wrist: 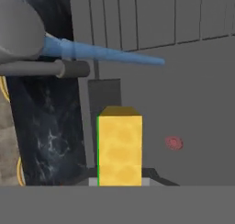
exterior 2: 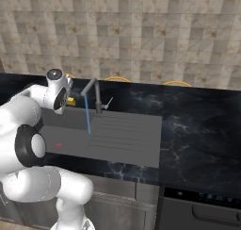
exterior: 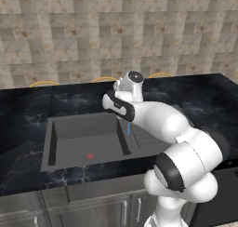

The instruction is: Soak the sponge with water for a few seconds and then drop it inside the sink.

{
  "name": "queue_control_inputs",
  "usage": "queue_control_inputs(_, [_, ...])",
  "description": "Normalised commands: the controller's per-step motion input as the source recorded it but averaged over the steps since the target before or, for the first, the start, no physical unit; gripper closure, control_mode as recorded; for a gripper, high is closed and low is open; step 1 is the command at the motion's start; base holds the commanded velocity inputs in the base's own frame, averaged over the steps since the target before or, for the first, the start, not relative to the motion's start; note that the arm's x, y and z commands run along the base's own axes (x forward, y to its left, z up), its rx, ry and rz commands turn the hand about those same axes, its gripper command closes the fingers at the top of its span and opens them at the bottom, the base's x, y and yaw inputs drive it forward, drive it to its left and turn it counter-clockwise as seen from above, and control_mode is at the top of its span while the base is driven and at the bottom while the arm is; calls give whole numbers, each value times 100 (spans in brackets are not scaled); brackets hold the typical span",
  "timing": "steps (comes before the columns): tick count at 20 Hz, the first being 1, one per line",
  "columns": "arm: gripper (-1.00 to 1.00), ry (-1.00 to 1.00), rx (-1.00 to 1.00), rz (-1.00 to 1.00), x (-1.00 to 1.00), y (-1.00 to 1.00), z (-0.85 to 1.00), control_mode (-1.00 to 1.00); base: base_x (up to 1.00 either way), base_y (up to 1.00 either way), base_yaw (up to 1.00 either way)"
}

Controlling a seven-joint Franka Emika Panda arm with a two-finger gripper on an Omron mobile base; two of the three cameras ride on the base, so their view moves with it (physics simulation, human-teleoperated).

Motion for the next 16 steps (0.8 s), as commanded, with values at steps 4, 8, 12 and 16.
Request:
queue_control_inputs(4, [100, 42, 0, 7, 0, 36, 3, -100, 0, 0, 0])
queue_control_inputs(8, [100, 33, -1, 5, 0, 56, 0, -100, 0, 0, 0])
queue_control_inputs(12, [100, 18, -5, 1, 0, 47, -4, -100, 0, 0, 0])
queue_control_inputs(16, [100, 2, -6, 0, 1, 33, -38, -100, 0, 0, 0])
